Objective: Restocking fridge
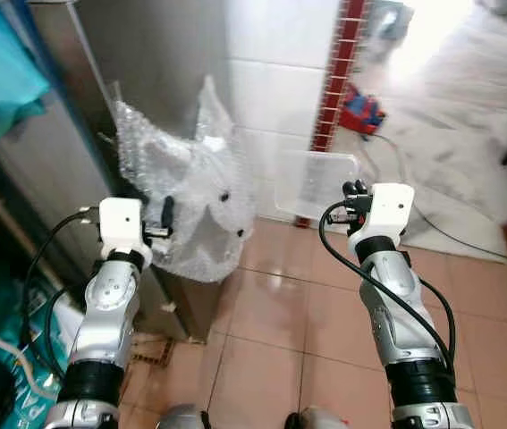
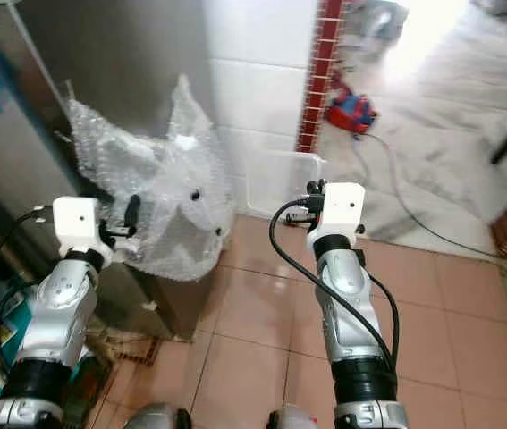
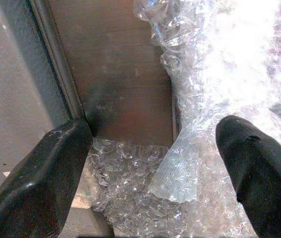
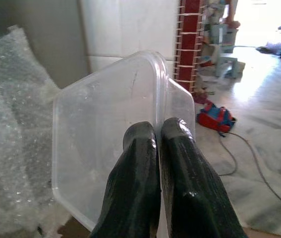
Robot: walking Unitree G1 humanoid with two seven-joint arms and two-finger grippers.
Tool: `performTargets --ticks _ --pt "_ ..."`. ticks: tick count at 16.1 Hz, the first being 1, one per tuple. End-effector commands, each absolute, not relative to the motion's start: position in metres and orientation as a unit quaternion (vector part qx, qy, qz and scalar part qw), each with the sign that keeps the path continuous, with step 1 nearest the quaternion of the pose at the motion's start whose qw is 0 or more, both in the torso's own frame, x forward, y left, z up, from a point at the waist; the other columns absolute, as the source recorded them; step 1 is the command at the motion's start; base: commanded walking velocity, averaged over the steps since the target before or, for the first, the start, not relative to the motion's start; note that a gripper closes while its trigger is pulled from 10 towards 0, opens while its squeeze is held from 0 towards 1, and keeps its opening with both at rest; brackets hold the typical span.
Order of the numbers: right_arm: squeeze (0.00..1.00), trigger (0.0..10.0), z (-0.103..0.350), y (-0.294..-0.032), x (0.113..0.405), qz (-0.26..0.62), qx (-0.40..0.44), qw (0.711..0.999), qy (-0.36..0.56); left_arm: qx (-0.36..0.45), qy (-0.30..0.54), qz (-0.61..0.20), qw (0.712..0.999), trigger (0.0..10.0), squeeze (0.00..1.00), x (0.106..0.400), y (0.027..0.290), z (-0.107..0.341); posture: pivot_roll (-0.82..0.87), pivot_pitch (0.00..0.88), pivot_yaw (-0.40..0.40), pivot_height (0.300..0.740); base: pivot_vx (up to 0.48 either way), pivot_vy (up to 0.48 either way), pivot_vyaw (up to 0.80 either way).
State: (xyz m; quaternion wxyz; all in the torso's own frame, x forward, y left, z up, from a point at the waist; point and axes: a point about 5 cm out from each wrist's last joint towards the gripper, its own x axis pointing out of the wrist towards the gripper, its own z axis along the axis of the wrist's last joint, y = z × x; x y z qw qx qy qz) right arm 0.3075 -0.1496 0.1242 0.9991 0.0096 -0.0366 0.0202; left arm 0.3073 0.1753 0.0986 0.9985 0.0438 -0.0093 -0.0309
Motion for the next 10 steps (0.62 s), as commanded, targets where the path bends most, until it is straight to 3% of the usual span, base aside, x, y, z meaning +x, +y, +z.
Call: performTargets --ticks 1,7,10 --pt "0.00 10.0 0.131 -0.147 0.310 0.027 0.007 0.999 -0.046 0.045 0.004 -0.099 0.994 10.0 0.00 0.313 0.157 0.098 0.03 0.070 0.002 0.740 0.000 0.000 0.00" --pt "0.00 10.0 0.131 -0.153 0.312 0.020 0.000 0.999 -0.044 0.010 0.015 -0.135 0.991 10.0 0.00 0.325 0.147 0.097 0.02 0.057 -0.003 0.740 0.000 0.000 0.00" --pt "0.00 10.0 0.130 -0.153 0.311 0.017 -0.004 0.999 -0.042 -0.027 0.051 -0.228 0.972 10.0 0.00 0.325 0.119 0.088 0.02 0.053 -0.012 0.740 0.000 0.000 0.00"
